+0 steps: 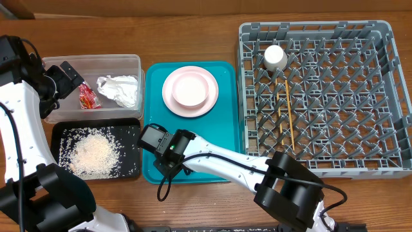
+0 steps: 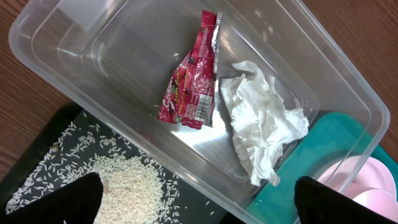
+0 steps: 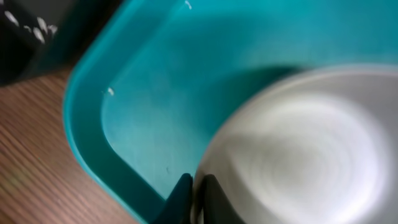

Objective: Sort waste into correct bins and load items into the dishwasher
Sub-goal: 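Move the right gripper to the white bowl and grasp its rim, then lift the white bowl and carry it toward the rack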

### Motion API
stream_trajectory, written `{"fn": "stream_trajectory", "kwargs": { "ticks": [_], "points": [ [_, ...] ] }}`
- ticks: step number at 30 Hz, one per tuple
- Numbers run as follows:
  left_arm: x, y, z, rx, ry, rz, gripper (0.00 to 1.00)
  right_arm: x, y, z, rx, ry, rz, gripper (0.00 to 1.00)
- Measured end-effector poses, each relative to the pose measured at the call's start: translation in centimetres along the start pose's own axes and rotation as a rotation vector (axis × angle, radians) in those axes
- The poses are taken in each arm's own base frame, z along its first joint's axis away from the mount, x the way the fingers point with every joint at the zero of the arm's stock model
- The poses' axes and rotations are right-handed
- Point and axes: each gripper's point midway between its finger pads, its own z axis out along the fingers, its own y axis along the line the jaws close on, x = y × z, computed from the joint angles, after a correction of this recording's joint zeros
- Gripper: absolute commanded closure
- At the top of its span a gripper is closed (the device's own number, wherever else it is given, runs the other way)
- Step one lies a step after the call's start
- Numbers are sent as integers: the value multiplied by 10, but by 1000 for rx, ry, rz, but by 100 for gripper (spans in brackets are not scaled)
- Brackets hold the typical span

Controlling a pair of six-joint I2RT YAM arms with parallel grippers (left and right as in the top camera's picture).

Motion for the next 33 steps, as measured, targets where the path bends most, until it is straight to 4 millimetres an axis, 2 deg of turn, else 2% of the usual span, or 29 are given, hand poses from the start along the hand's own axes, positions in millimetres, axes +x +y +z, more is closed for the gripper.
{"fn": "stream_trajectory", "kwargs": {
  "ticks": [6, 8, 11, 14, 15, 17, 20, 23, 28, 33],
  "points": [
    [0, 0, 0, 0, 0, 0, 0, 0, -1, -11, 14, 13, -1, 96],
    [0, 0, 0, 0, 0, 0, 0, -1, -1, -20, 13, 2, -8, 96],
    [0, 0, 0, 0, 0, 0, 0, -5, -1, -47, -9, -38, -6, 96],
    [0, 0, 0, 0, 0, 0, 0, -15, -10, -87, -33, -121, 20, 96],
    [0, 0, 0, 0, 0, 0, 0, -20, -18, -107, -42, -165, 40, 96],
    [0, 0, 0, 0, 0, 0, 0, -28, -36, -141, -61, -246, 83, 96],
    [0, 0, 0, 0, 0, 0, 0, -37, -78, -195, -97, -372, 181, 96],
    [0, 0, 0, 0, 0, 0, 0, -38, -124, -230, -149, -453, 279, 96],
    [0, 0, 0, 0, 0, 0, 0, -31, -204, -259, -301, -544, 418, 96],
    [0, 0, 0, 0, 0, 0, 0, -20, -263, -292, -461, -724, 443, 96]
  ]
}}
